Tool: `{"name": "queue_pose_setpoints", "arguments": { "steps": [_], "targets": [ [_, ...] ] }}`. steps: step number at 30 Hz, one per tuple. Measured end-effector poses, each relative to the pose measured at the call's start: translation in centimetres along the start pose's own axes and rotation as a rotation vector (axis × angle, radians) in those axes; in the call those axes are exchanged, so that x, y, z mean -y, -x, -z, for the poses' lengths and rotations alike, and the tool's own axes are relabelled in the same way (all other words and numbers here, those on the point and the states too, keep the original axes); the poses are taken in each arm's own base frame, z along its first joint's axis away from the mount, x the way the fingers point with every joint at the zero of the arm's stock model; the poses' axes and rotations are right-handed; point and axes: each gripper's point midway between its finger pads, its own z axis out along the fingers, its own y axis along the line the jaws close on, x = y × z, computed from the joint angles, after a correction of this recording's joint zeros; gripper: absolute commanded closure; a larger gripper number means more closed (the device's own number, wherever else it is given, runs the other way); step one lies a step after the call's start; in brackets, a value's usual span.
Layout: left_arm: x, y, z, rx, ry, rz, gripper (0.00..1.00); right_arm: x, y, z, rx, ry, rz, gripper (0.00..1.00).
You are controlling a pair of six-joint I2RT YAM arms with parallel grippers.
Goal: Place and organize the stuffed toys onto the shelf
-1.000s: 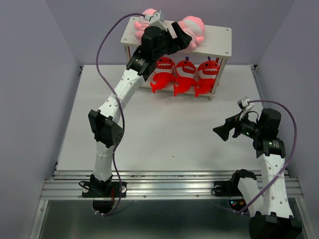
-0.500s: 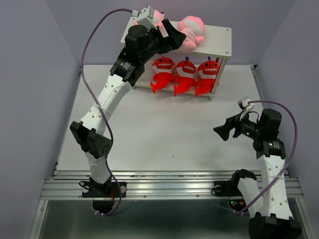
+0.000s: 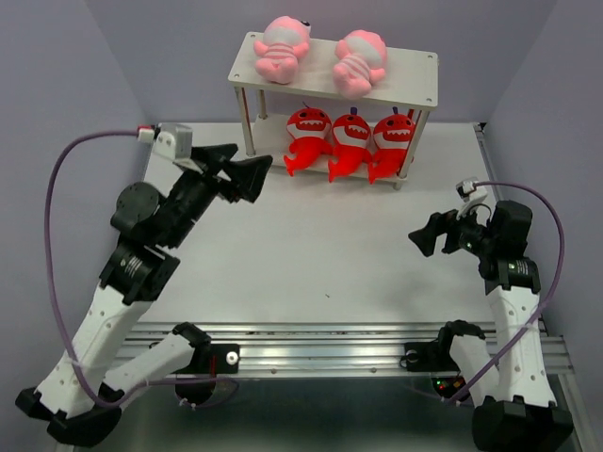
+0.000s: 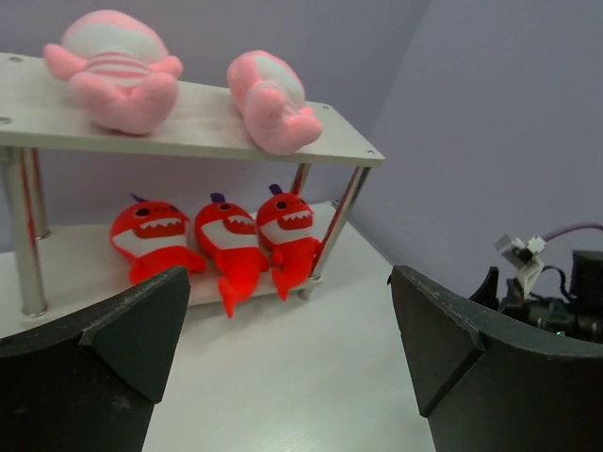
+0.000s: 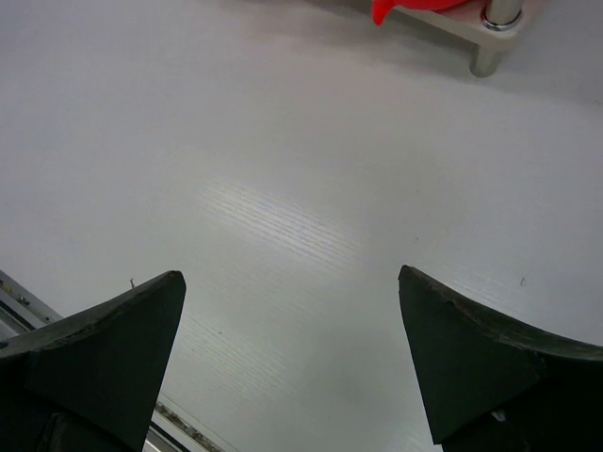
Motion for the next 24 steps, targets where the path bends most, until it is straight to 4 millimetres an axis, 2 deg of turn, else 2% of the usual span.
{"name": "queue_pose_setpoints", "arguments": {
  "steps": [4, 5, 8, 12, 16, 24],
  "targets": [
    [-3.0, -2.5, 5.1, 0.037, 0.104, -0.057, 0.01, 2.0, 0.5, -0.8, -0.037, -0.081, -0.107, 0.00],
    [-4.3, -4.2, 6.2, 0.022, 0.151, -0.069, 0.01, 2.6, 0.6, -1.0, -0.044, -0.109, -0.135, 0.00],
    [-6.9, -7.5, 8.0, -0.028, 0.241, -0.091, 0.01, 4.9, 1.4, -0.8, -0.043, -0.245, -0.195, 0.00],
    [-9.7, -11.9, 10.3, -0.109, 0.335, -0.110, 0.01, 7.9, 3.1, 0.6, 0.006, -0.448, -0.226, 0.00],
    [-10.6, -13.1, 11.8, -0.111, 0.370, -0.113, 0.01, 9.8, 3.8, 2.1, 0.043, -0.583, -0.215, 0.00],
    [-11.5, -14.2, 13.0, -0.108, 0.404, -0.106, 0.01, 10.5, 4.0, 4.1, 0.105, -0.688, -0.189, 0.00]
  ]
}}
